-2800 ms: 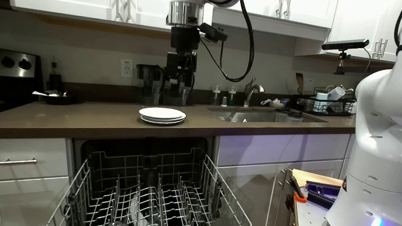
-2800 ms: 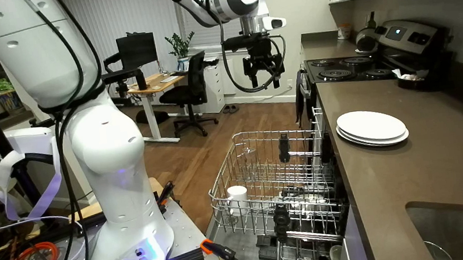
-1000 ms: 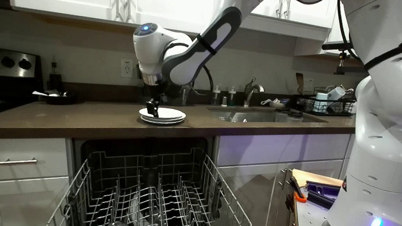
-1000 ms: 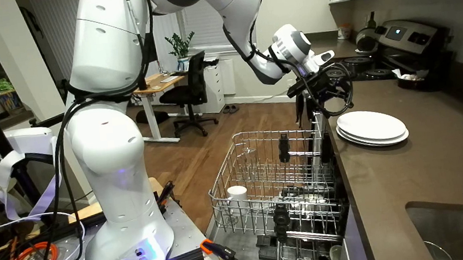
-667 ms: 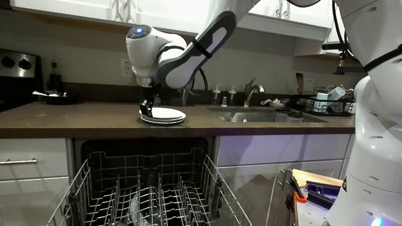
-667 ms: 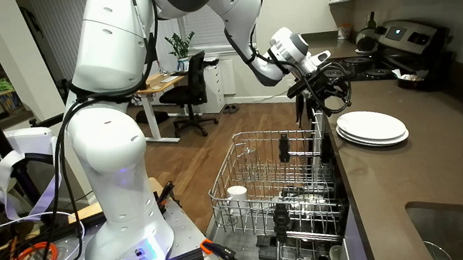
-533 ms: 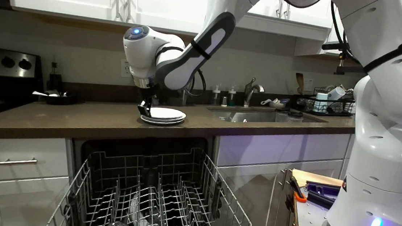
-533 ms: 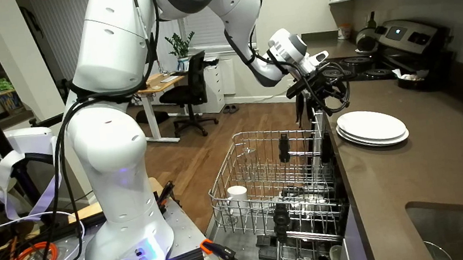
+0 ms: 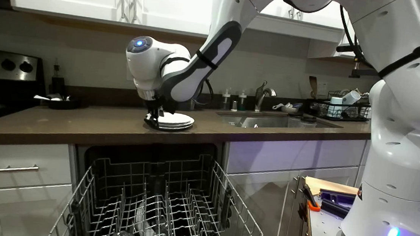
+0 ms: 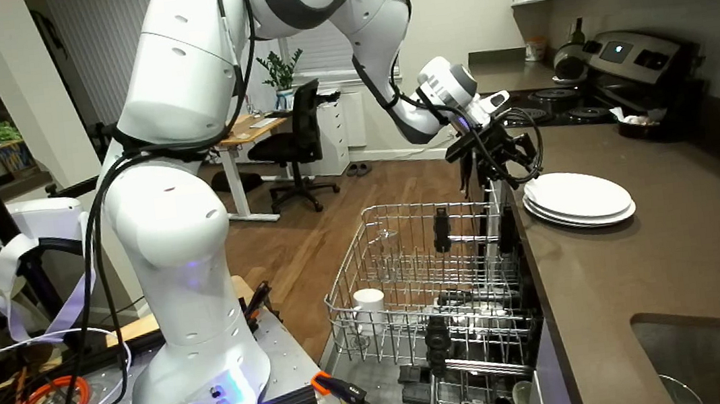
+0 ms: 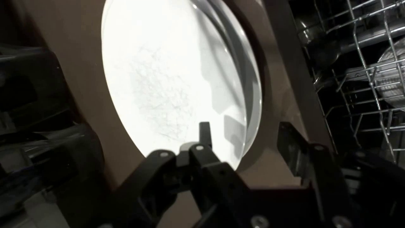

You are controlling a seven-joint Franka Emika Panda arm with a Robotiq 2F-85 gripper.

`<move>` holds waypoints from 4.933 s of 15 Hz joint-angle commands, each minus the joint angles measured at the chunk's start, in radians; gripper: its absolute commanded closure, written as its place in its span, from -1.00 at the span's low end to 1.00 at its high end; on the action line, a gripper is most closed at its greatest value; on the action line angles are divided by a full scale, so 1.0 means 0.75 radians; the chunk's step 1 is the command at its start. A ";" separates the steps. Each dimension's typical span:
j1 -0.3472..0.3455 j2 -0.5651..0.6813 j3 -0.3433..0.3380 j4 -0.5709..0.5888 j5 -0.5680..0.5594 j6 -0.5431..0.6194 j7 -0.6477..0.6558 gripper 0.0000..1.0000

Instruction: Remove the top most white plate from the stack and place it on the dishwasher rack

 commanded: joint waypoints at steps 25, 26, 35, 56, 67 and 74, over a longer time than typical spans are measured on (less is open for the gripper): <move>0.046 0.030 -0.023 0.050 -0.091 -0.067 0.041 0.86; 0.055 0.025 -0.022 0.047 -0.091 -0.086 0.045 0.86; 0.102 0.012 0.014 0.021 -0.085 -0.200 0.088 0.62; 0.049 0.041 -0.004 0.010 -0.243 -0.136 0.137 0.22; 0.092 0.004 0.014 -0.018 -0.332 -0.256 0.223 0.85; 0.154 -0.074 0.115 -0.057 -0.301 -0.566 0.272 0.87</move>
